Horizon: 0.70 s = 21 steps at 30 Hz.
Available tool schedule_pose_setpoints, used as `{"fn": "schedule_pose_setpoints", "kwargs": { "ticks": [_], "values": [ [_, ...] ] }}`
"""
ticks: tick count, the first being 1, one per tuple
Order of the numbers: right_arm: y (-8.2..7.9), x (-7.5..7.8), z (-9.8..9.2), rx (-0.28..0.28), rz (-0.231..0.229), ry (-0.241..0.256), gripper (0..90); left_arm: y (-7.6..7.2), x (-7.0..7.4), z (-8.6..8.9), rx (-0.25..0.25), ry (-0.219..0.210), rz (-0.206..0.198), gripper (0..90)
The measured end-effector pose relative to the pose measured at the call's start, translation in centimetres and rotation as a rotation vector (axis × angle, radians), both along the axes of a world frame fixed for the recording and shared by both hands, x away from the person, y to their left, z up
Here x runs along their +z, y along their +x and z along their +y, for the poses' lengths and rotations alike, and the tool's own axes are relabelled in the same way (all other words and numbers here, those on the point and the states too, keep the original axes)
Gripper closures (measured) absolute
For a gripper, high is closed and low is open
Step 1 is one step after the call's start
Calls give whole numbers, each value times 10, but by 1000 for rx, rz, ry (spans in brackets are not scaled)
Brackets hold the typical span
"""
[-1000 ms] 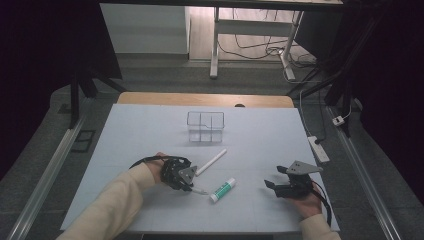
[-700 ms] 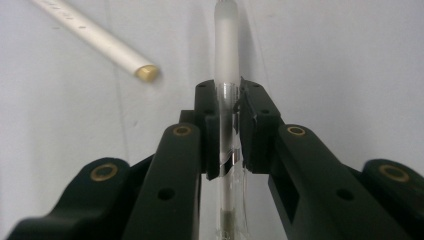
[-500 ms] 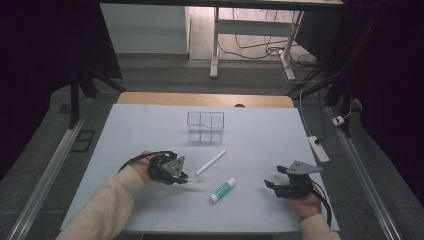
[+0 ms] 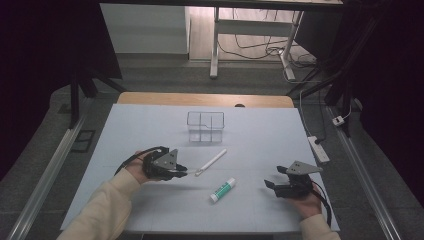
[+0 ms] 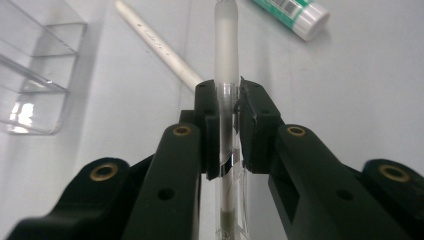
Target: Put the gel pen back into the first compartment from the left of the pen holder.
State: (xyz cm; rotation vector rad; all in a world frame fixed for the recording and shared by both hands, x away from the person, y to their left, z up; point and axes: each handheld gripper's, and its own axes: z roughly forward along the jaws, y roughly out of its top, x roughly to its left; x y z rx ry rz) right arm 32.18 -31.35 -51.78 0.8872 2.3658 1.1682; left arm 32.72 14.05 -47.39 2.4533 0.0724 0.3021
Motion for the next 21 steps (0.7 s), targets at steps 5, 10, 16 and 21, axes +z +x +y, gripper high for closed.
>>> {"fn": "schedule_pose_setpoints", "kwargs": {
  "ticks": [5,10,16,21],
  "values": [
    [0,0,0,1,2,0,240,0,3,6,44,-69,-5,796],
    [0,0,0,-2,-1,-1,240,0,5,12,116,-148,-11,796],
    [0,0,0,-3,0,0,240,1,7,18,179,-214,-18,796],
    [0,-1,0,-3,1,0,240,4,7,21,217,-250,-13,796]
  ]
}}
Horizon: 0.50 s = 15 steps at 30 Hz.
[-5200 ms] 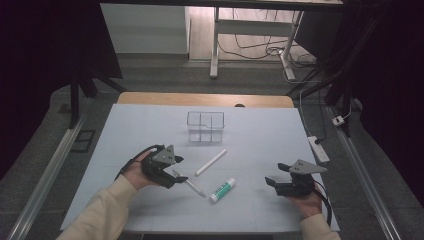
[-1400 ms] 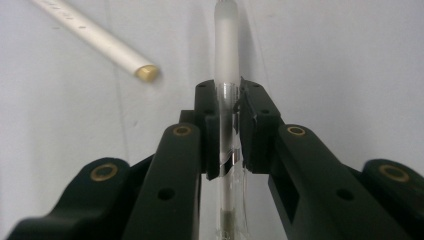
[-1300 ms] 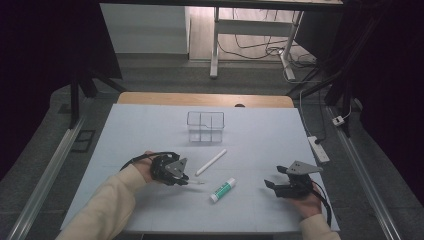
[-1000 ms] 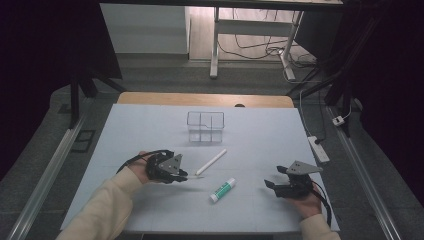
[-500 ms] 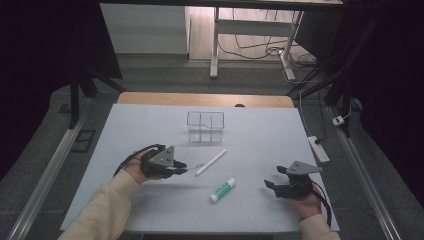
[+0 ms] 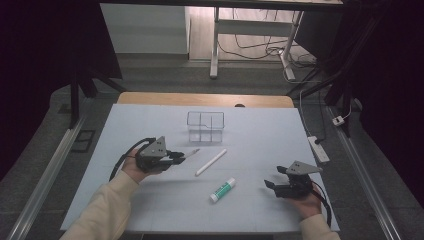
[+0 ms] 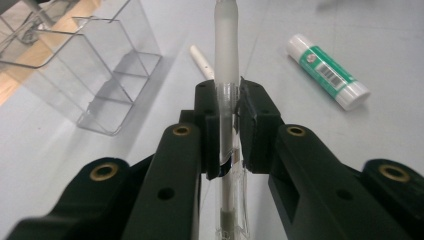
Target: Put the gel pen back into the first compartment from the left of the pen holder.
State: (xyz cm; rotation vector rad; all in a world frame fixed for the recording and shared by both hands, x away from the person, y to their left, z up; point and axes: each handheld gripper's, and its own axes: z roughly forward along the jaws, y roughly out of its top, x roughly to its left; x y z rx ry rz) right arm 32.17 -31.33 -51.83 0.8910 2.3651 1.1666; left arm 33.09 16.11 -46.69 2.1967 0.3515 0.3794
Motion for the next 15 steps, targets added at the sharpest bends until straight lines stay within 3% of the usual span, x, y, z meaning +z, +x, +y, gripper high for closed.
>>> {"fn": "schedule_pose_setpoints", "kwargs": {
  "ticks": [4,15],
  "values": [
    [0,0,0,0,0,0,240,1,0,0,24,-15,-3,795],
    [0,0,0,-1,0,-3,241,9,3,0,91,-124,2,795]
  ]
}}
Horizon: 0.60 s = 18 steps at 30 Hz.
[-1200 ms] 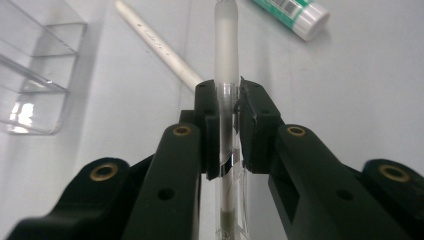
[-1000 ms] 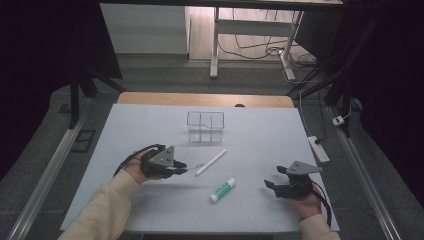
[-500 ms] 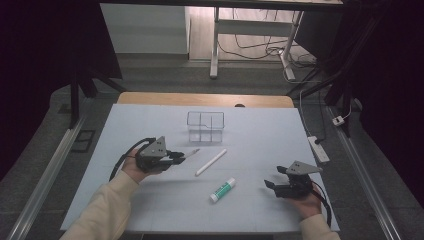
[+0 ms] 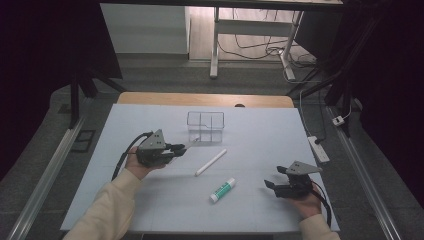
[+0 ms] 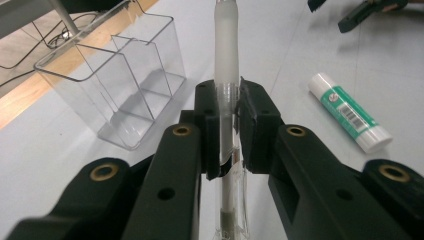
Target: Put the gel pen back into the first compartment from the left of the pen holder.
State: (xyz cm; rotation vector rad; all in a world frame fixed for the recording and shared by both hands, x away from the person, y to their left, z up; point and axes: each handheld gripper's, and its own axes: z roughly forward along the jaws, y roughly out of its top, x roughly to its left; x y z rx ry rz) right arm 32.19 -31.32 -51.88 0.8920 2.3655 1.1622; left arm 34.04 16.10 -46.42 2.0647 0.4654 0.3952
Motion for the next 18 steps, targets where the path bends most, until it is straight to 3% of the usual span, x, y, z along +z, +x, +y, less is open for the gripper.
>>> {"fn": "schedule_pose_setpoints", "kwargs": {
  "ticks": [18],
  "values": [
    [0,0,0,-1,-2,-2,241,9,3,-1,36,-40,3,795]
  ]
}}
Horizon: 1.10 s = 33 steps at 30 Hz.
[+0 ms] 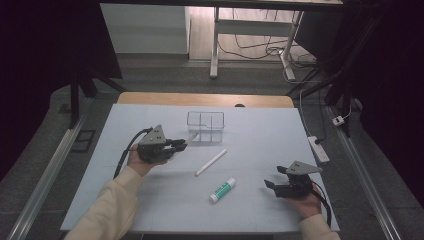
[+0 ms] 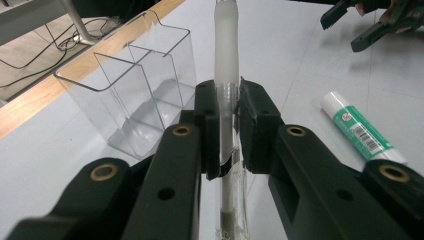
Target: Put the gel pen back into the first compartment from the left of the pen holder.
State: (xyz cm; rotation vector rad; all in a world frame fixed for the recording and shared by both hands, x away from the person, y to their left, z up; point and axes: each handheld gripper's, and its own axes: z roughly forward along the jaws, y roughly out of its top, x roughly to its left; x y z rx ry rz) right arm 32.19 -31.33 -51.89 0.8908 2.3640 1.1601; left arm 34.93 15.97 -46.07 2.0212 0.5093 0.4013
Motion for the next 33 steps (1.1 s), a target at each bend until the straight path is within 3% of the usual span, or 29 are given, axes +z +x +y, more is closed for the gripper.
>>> {"fn": "schedule_pose_setpoints", "kwargs": {
  "ticks": [11,20,29,33],
  "values": [
    [0,0,0,-1,3,-2,241,7,9,-7,3,-45,-17,795],
    [0,0,0,1,0,8,242,16,15,-11,7,-73,-8,795],
    [0,-1,0,7,-4,8,242,23,22,-17,16,-76,-23,795],
    [0,0,0,7,-5,3,242,30,25,-17,27,-118,-14,795]
  ]
}}
